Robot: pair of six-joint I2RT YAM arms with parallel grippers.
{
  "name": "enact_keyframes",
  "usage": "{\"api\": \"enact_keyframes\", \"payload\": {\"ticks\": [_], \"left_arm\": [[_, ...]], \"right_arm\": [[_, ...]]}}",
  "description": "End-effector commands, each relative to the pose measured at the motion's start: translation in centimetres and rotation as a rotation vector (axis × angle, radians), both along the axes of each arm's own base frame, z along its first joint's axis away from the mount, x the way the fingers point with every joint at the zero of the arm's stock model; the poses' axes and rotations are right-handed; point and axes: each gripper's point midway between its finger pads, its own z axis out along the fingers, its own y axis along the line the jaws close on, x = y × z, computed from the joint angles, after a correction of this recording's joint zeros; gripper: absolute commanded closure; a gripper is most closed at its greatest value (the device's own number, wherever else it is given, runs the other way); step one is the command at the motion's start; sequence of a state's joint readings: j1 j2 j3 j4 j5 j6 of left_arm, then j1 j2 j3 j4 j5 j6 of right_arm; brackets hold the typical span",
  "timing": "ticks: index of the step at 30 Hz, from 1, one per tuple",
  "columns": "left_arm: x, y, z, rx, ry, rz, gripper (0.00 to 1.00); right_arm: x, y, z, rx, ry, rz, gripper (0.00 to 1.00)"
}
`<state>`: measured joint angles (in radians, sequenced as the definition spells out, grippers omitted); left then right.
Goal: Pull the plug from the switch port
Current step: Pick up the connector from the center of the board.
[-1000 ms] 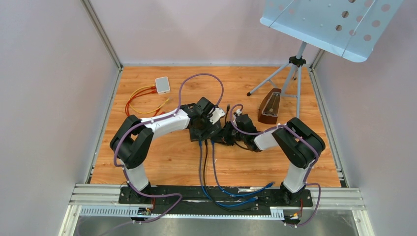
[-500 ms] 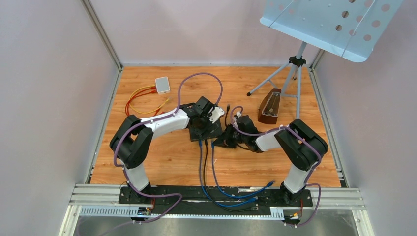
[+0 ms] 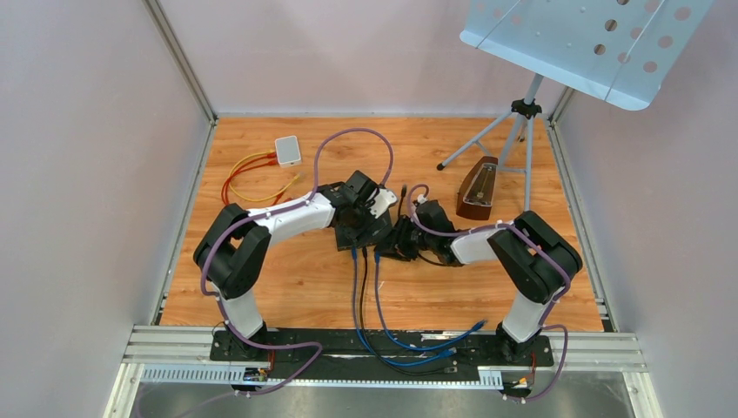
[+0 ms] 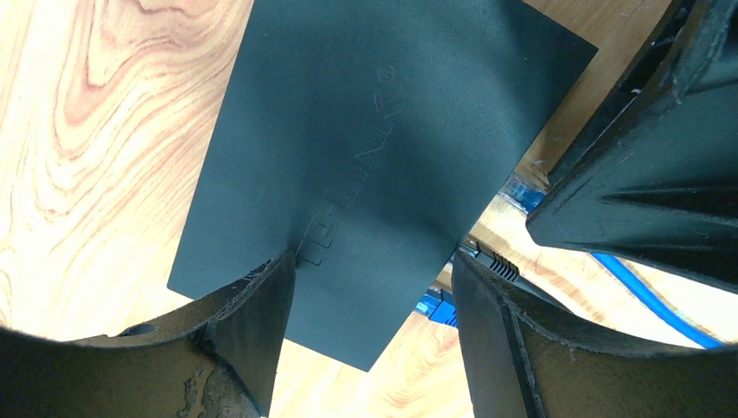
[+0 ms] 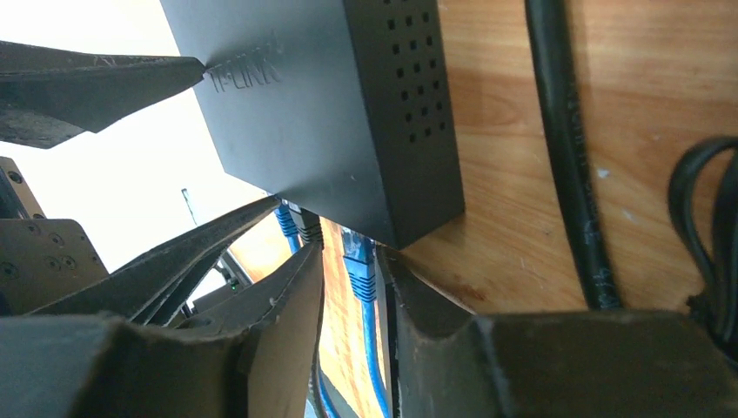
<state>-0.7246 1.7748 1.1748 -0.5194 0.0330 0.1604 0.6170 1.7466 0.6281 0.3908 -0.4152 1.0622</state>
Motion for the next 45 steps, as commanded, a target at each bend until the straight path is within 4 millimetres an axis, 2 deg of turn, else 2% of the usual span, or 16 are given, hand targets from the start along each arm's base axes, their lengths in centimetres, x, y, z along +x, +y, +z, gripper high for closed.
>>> {"api": "enact_keyframes", "payload": {"ticks": [1, 4, 7, 11, 15, 16, 17, 19, 23, 27, 33, 36, 42, 45], "left_arm": [[-1.8, 0.5, -0.9, -0.023, 0.072, 0.033, 0.26], [-0.7, 0.1, 0.9, -0.095, 0.017, 0.079, 0.22], [0.2, -0.1, 3.8, -0.183, -0.049, 0.123, 0.18], [1.5, 0.7, 7.3, -0.274, -0.153, 0.205, 0.11], [3.6, 4.2, 10.6, -0.326, -0.321, 0.4, 0.03], [3.5, 5.2, 10.3, -0.323, -0.336, 0.438, 0.01], [4.1, 6.4, 11.9, -0.36, -0.397, 0.507, 0.01], [4.3, 8.5, 12.7, -0.392, -0.443, 0.601, 0.0], [4.0, 11.4, 13.3, -0.427, -0.471, 0.713, 0.0], [3.9, 13.4, 13.3, -0.414, -0.487, 0.789, 0.0], [3.8, 14.1, 13.1, -0.408, -0.482, 0.811, 0.0], [3.8, 14.2, 13.1, -0.405, -0.482, 0.81, 0.0], [3.8, 14.2, 13.0, -0.406, -0.475, 0.81, 0.0], [3.8, 14.1, 12.9, -0.409, -0.469, 0.809, 0.0]], "right_arm": [[0.6, -0.2, -0.1, -0.073, -0.037, -0.003, 0.65], [0.4, -0.7, -0.4, -0.143, -0.06, 0.002, 0.62], [-0.1, -1.2, -0.5, -0.213, -0.084, 0.009, 0.59], [-0.8, -1.7, -0.4, -0.297, -0.118, 0.026, 0.57], [-1.1, -1.1, 0.1, -0.345, -0.166, 0.058, 0.54], [-1.5, -1.2, -0.2, -0.376, -0.158, 0.069, 0.54], [-1.7, -1.0, -0.4, -0.4, -0.162, 0.079, 0.53], [-1.9, -0.9, -0.8, -0.477, -0.181, 0.087, 0.53], [-2.2, -1.6, -2.0, -0.659, -0.161, 0.065, 0.55], [-3.1, -2.3, -2.9, -0.844, -0.166, 0.095, 0.59], [-4.6, -3.8, -4.5, -0.994, -0.135, 0.108, 0.65], [-4.8, -4.1, -3.8, -0.987, -0.151, 0.09, 0.66], [-4.5, -1.7, 0.3, -0.808, -0.249, 0.124, 0.58], [-4.2, -1.3, 1.3, -0.778, -0.281, 0.127, 0.56]]}}
